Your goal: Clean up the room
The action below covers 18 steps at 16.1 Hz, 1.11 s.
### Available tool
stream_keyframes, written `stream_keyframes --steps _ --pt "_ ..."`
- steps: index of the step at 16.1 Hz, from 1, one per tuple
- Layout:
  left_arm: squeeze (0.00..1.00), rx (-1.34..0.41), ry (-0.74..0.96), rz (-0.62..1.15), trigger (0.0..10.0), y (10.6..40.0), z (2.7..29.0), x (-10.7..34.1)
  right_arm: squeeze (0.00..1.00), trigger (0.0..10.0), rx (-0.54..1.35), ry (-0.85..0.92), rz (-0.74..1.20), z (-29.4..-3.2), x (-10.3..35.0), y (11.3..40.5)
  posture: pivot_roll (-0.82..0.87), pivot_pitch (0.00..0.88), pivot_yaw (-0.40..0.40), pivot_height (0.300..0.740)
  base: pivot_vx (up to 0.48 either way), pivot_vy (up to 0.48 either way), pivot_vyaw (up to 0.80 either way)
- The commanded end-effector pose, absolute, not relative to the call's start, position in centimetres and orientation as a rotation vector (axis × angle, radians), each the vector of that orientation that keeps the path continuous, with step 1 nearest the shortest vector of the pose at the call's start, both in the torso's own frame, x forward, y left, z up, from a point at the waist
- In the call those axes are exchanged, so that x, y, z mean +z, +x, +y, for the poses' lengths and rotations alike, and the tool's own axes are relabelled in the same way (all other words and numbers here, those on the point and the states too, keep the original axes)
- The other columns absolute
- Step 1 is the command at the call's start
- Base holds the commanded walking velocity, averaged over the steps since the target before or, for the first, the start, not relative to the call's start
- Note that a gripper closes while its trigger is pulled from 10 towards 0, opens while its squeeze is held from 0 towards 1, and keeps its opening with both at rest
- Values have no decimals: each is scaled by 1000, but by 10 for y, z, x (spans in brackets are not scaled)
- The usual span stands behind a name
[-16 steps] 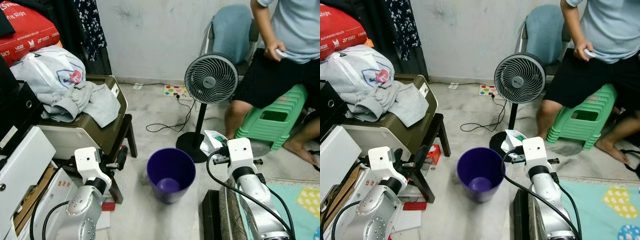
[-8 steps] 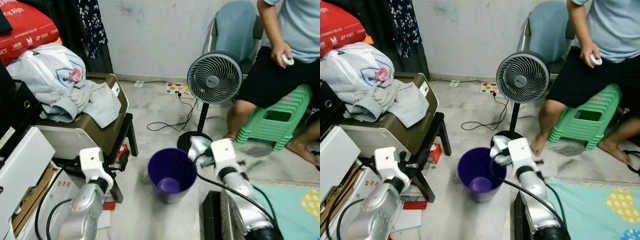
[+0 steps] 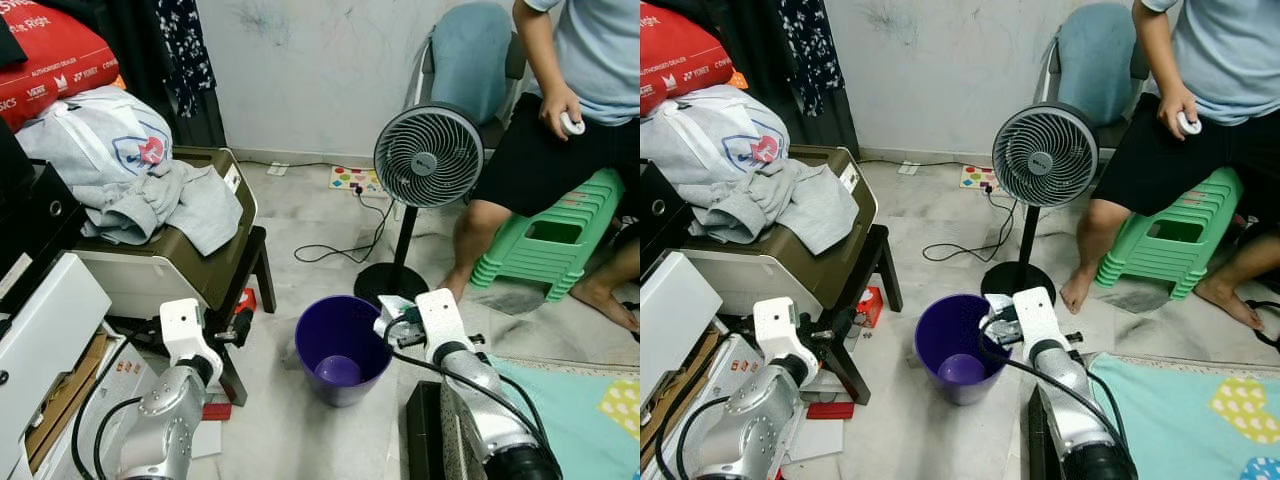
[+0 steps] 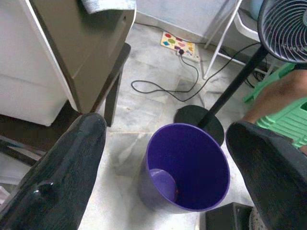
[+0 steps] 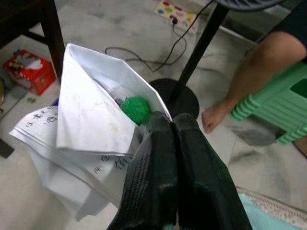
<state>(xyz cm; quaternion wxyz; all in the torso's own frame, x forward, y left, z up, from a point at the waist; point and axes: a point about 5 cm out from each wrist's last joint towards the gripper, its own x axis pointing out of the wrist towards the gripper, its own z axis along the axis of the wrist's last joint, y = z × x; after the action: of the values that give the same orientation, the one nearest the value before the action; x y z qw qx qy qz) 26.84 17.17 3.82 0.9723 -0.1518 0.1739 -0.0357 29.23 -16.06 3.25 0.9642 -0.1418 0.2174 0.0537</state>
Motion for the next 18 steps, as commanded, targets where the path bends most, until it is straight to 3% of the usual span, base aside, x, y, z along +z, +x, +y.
stream_keyframes --steps 1,18 --pt "0 -61 -305 369 10000 269 176 37 0 10000 116 -286 447 -159 33 294 -62 0 39 740 0 0 0" --pt "0 -70 -327 381 10000 272 174 34 0 10000 125 -286 485 -160 29 296 -67 0 36 740 0 0 0"
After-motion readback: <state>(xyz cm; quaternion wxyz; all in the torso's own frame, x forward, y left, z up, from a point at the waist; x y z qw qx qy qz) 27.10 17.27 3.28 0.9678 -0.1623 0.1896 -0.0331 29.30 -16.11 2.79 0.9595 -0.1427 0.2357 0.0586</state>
